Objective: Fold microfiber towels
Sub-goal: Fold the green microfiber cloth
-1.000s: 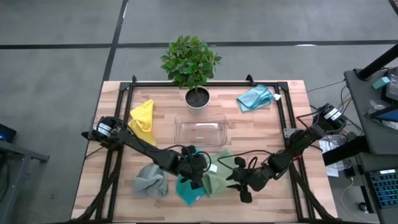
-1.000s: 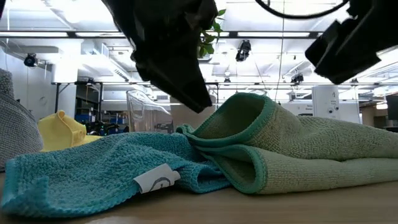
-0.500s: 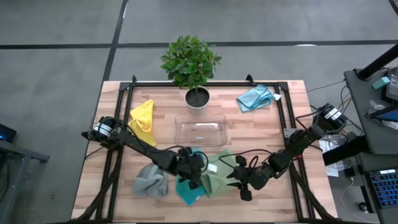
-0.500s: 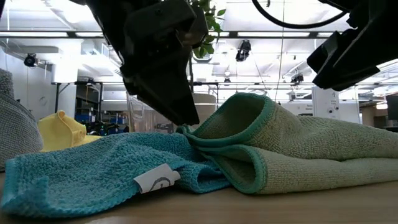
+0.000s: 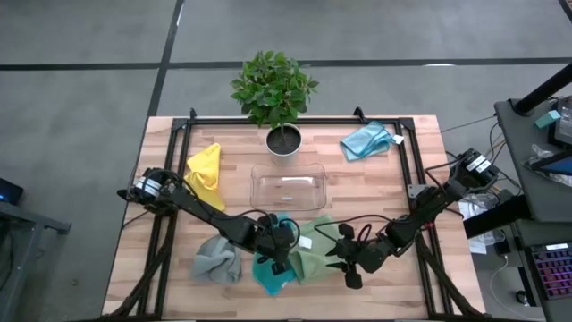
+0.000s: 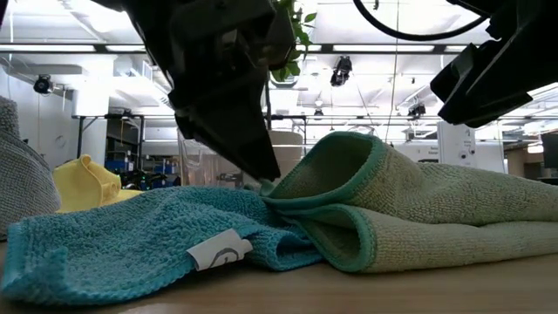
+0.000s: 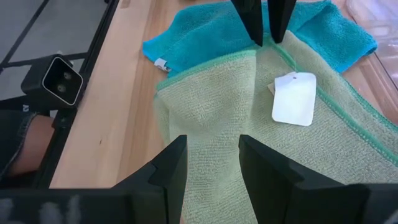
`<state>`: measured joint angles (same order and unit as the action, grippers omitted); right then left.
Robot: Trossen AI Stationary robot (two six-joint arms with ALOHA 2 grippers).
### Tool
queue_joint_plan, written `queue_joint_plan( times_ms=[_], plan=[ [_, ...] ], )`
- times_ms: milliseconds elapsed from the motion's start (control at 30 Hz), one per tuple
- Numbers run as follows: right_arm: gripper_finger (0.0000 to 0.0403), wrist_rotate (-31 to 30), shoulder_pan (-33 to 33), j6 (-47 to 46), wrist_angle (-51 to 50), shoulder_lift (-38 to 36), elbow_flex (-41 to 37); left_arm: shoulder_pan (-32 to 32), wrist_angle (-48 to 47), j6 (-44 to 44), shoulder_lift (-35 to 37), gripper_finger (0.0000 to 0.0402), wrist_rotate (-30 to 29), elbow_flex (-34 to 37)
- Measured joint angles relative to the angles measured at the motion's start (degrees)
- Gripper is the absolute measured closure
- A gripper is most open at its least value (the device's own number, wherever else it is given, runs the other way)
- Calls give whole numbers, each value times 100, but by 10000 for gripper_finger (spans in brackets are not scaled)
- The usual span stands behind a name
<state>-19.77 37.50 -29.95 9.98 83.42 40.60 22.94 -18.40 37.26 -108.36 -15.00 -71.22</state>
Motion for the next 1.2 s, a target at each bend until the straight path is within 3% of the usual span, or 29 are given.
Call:
queue_joint_plan(
  times_ms=[233,767,900,1200],
  plan=[
    [268,2,0,0,9,0,0,0,-6,-9,0,396,4,0],
    [268,0,0,0,20,0,0,-61,-12,-77,59,399,-80,-35],
    [268,0,0,0,22,0,0,-76,-12,-181,59,370,-90,-35],
    [268,0,0,8,22,0,0,-87,-26,-15,57,252,-190,-16]
  ],
)
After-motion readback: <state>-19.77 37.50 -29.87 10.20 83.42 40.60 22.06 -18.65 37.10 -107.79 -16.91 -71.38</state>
